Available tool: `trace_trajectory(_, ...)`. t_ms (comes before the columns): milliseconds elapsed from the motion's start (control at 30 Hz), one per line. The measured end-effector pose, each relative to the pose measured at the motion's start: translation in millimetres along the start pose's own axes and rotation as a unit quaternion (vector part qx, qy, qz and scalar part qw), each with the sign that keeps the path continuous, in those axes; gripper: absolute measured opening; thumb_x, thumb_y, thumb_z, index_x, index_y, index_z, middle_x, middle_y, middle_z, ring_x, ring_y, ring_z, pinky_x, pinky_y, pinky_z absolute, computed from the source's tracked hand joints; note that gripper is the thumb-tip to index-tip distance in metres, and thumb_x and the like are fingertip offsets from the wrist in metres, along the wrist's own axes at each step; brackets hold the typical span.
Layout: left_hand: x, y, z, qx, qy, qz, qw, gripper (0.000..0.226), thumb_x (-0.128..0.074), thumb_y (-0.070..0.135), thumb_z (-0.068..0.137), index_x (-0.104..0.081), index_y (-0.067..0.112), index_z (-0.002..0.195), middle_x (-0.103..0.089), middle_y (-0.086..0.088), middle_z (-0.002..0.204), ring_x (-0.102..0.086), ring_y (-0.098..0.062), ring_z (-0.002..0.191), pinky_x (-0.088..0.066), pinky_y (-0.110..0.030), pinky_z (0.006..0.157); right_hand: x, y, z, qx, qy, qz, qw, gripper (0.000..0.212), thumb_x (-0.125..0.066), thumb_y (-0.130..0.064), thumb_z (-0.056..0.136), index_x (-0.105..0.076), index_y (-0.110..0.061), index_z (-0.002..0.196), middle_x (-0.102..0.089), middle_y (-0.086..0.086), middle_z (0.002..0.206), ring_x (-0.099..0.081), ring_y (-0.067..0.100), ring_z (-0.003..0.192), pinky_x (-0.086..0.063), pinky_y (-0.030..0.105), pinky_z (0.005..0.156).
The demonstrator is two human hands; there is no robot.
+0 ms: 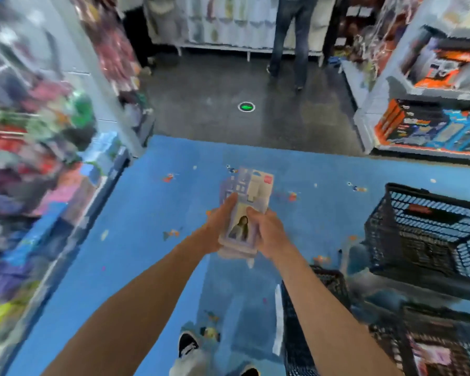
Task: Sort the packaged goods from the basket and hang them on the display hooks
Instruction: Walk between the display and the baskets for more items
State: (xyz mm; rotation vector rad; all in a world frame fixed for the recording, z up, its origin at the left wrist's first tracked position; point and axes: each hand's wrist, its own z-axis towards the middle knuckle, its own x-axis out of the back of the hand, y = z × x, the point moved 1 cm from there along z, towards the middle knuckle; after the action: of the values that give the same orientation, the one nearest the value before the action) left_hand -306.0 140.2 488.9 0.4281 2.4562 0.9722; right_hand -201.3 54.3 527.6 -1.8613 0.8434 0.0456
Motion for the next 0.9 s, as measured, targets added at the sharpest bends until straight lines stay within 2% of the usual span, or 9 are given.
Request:
trace_trajectory(67,76.2,21.4,-25.2,-0.027,0.096,-0.024,0.995,0.1,-0.079,0.081,0.058,-0.07,0.009,0.128,-0.071,-0.019,0.125,-0.072,-0.033,0.107,-0.06,-0.043,0.086,-73.7,21.0,11.9,-0.02,-0.06,-0.012,0.998,0.023,-0.047,0.003,0.102,-0.066,-0.002,0.114,-0.077,0.016,0.097,-0.075,0.029,0.083,-0.061,0.051,0.08)
trace_trajectory(200,189.4,62.7,-97.4,-0.08,0.215,-0.028,0.973,0.089,-0.075,0.083,0.064,-0.075,0.011,0.117,-0.078,-0.012,0.109,-0.076,-0.03,0.098,-0.059,-0.048,0.095,-204.5,47.6,16.8,-0.045,-0.169,-0.035,0.984,0.021,-0.051,0.004,0.097,-0.065,-0.002,0.113,-0.076,0.015,0.089,-0.075,0.027,0.073,-0.064,0.042,0.065)
trace_trajectory(333,296.7,98.0,-177.7,-0.16,0.227,-0.107,0.954,0.061,-0.059,0.062,0.097,-0.063,0.013,0.133,-0.073,-0.011,0.121,-0.072,-0.025,0.104,-0.058,-0.039,0.089,-340.9,80.8,12.2,-0.072,-0.258,-0.079,0.96,0.053,-0.065,-0.016,0.079,-0.06,0.006,0.127,-0.068,0.032,0.116,-0.067,0.035,0.087,-0.059,0.035,0.06)
trace_trajectory(400,338.2,115.0,-212.4,-0.18,0.222,-0.136,0.949,0.05,-0.052,0.055,0.103,-0.067,0.014,0.129,-0.074,-0.012,0.117,-0.074,-0.024,0.099,-0.058,-0.039,0.088,-399.6,91.2,8.9,-0.084,-0.298,-0.1,0.946,0.055,-0.068,-0.021,0.076,-0.061,0.005,0.124,-0.064,0.031,0.111,-0.062,0.036,0.085,-0.056,0.036,0.059)
trace_trajectory(500,405.3,142.2,-251.7,-0.217,0.3,-0.114,0.922,0.072,-0.071,0.075,0.08,-0.068,0.024,0.131,-0.068,-0.013,0.134,-0.07,-0.03,0.115,-0.053,-0.054,0.104,-474.8,94.0,7.3,-0.085,-0.359,-0.123,0.921,0.056,-0.071,-0.023,0.077,-0.058,0.01,0.12,-0.06,0.026,0.097,-0.059,0.036,0.077,-0.05,0.041,0.064)
trace_trajectory(600,503.7,152.4,-253.4,-0.25,0.345,-0.108,0.898,0.094,-0.077,0.083,0.066,-0.06,0.03,0.143,-0.054,-0.009,0.152,-0.06,-0.034,0.13,-0.049,-0.056,0.107,-535.1,97.7,9.9,-0.069,-0.39,-0.141,0.907,0.066,-0.082,-0.034,0.072,-0.065,0.006,0.121,-0.065,0.029,0.106,-0.065,0.043,0.09,-0.051,0.056,0.081)
trace_trajectory(733,481.3,195.7,-315.6,-0.271,0.355,-0.081,0.891,0.076,-0.072,0.077,0.076,-0.07,0.025,0.131,-0.071,-0.005,0.131,-0.071,-0.029,0.115,-0.058,-0.045,0.094,-590.9,90.9,12.5,-0.068,-0.44,-0.135,0.885,0.03,-0.068,-0.017,0.095,-0.069,-0.005,0.122,-0.07,0.026,0.121,-0.067,0.045,0.11,-0.053,0.06,0.098)
trace_trajectory(800,495.9,207.0,-316.1,-0.292,0.354,-0.082,0.884,0.058,-0.066,0.068,0.086,-0.073,0.023,0.123,-0.077,-0.003,0.117,-0.075,-0.023,0.104,-0.06,-0.034,0.081,-613.6,86.2,24.8,-0.074,-0.469,-0.138,0.869,0.031,-0.065,-0.013,0.097,-0.067,-0.005,0.126,-0.07,0.024,0.121,-0.068,0.043,0.111,-0.053,0.057,0.097)
trace_trajectory(900,513.8,227.0,-307.2,-0.309,0.376,-0.102,0.867,0.074,-0.076,0.075,0.072,-0.074,0.022,0.124,-0.076,-0.004,0.12,-0.074,-0.024,0.107,-0.059,-0.04,0.094,-643.8,77.4,47.2,-0.079,-0.491,-0.141,0.856,0.026,-0.058,-0.011,0.102,-0.066,-0.004,0.126,-0.071,0.023,0.121,-0.07,0.04,0.108,-0.056,0.05,0.09)
